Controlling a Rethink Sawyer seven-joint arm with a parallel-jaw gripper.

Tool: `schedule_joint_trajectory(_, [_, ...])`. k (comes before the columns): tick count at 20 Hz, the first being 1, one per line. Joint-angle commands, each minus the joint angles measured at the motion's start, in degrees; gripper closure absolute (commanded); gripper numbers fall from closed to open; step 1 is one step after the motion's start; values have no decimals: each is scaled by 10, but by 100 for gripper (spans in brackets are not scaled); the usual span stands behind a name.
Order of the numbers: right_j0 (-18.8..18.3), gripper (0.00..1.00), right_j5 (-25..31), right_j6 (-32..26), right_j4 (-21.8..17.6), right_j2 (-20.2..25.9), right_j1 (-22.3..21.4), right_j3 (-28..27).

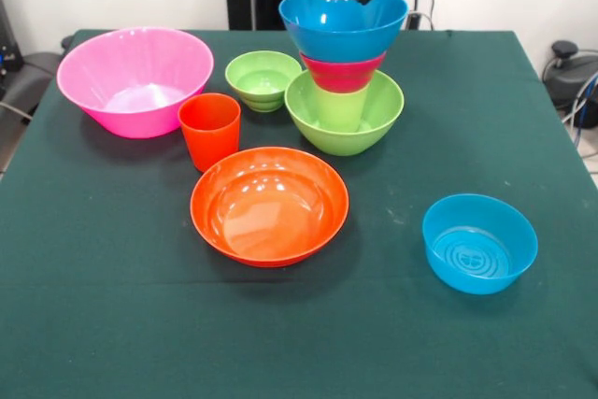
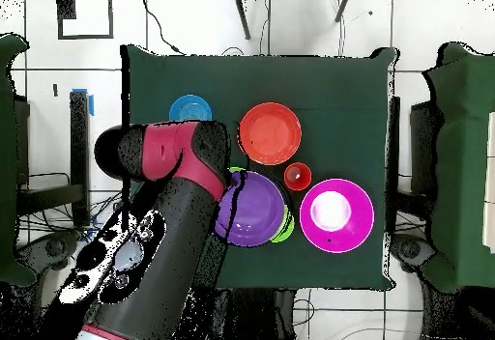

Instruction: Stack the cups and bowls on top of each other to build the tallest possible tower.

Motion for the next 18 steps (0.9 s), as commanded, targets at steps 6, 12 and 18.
schedule_joint_trajectory(6, [-44,100,-66,-2,60,131,-22,80])
schedule_joint_trajectory(12, [-55,100,-67,-14,64,148,-28,90])
schedule_joint_trajectory(18, [-55,100,-68,-11,53,151,-28,91])
